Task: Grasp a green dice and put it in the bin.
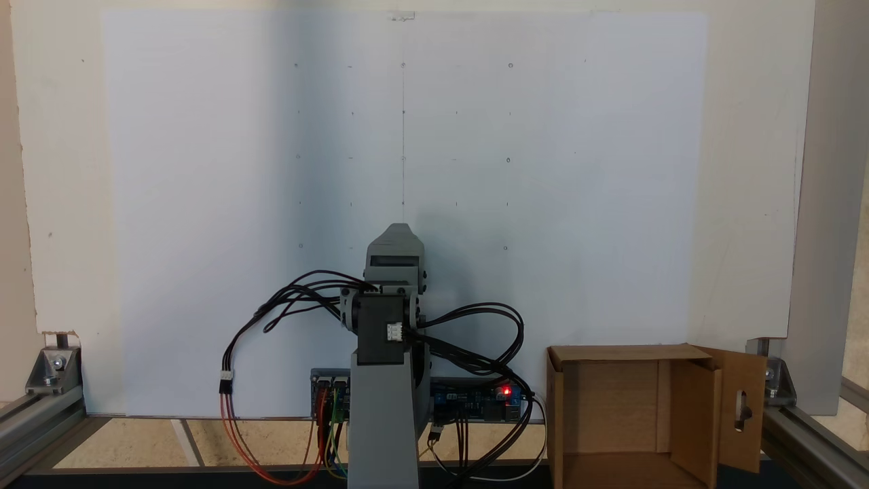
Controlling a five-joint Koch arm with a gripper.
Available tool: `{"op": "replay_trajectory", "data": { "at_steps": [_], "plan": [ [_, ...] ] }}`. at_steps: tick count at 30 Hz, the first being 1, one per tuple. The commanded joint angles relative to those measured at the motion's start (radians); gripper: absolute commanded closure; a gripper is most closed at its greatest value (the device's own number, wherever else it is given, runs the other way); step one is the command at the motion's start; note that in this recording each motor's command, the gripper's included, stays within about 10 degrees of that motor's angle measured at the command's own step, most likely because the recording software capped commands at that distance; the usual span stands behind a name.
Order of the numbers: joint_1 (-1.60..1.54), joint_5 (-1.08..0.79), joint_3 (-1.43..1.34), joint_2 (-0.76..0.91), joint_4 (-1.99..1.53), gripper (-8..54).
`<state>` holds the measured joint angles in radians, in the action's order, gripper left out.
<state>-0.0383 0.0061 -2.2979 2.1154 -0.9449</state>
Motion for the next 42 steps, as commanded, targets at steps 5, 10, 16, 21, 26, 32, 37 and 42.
{"op": "replay_trajectory", "data": {
  "at_steps": [5,10,16,21,26,32,37,42],
  "plan": [
    [0.012,0.044,-0.023,0.002,0.075,-0.1],
    [0.017,0.044,-0.060,0.002,0.110,-0.1],
    [0.015,0.044,-0.087,-0.008,0.163,-0.1],
    [0.017,0.046,-0.100,-0.028,0.198,0.1],
    [0.018,0.046,-0.100,-0.037,0.212,0.4],
    [0.021,0.057,-0.101,-0.037,0.212,0.8],
    [0.017,0.084,-0.101,-0.040,0.212,1.5],
    [0.003,0.109,-0.101,-0.091,0.219,1.8]
  ]
}}
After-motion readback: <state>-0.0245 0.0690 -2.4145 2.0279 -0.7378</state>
